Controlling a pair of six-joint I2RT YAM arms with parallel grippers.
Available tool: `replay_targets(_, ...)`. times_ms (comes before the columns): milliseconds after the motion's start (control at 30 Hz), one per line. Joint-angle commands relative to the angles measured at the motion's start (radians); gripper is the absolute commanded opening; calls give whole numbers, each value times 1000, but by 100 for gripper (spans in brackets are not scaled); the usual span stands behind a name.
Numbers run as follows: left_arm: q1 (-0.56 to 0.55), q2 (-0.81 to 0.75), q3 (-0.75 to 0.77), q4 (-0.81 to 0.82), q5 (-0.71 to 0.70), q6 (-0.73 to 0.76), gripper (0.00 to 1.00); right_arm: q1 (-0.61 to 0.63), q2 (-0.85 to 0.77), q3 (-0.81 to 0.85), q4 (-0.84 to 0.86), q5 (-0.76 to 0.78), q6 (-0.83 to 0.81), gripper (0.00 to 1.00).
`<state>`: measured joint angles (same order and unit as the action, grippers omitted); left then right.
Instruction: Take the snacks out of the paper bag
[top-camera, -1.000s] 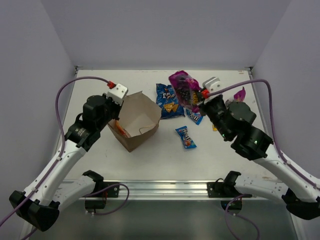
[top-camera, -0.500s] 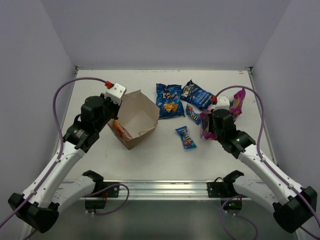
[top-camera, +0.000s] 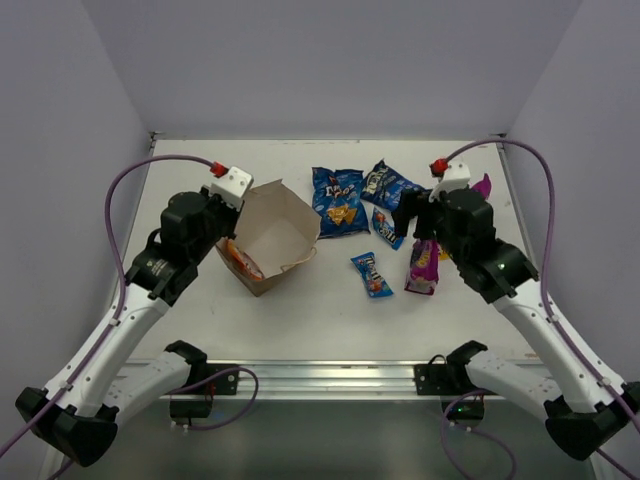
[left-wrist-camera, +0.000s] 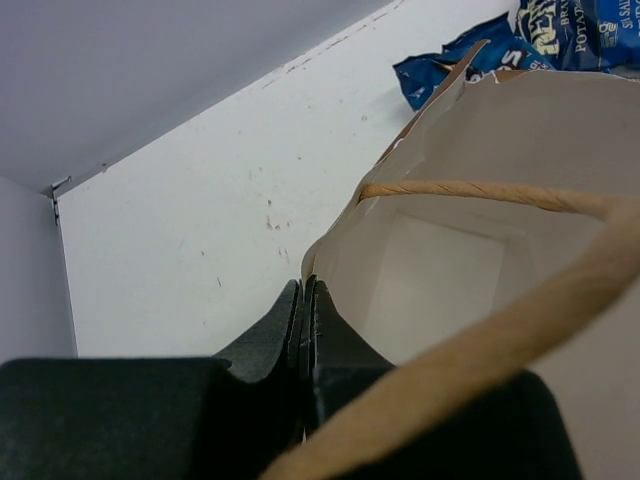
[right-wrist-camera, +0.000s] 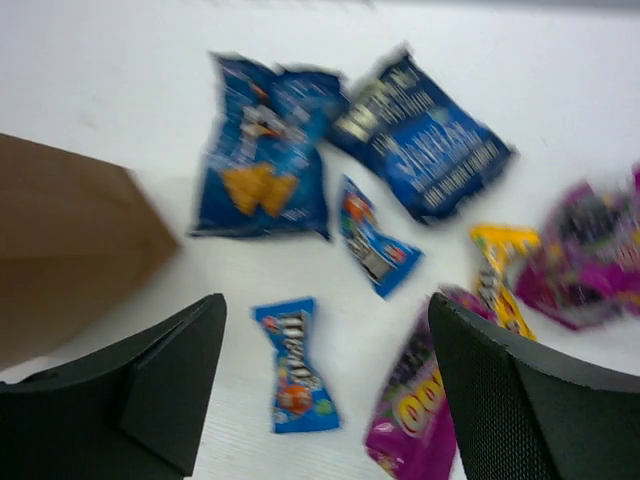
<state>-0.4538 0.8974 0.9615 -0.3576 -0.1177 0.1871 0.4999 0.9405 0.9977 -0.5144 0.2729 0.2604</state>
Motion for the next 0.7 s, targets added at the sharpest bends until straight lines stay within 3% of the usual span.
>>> replay_targets(0, -2, -3, 54, 66, 24, 26, 0, 102, -28, 160, 46, -173, -93, 85)
replay_targets(300, -2, -3, 43, 63, 35, 28, 0, 437, 270, 415, 221, -331, -104, 81)
replay_targets(667, -2, -18, 65, 63, 61, 22, 0, 532, 564, 411, 388, -403, -49, 71)
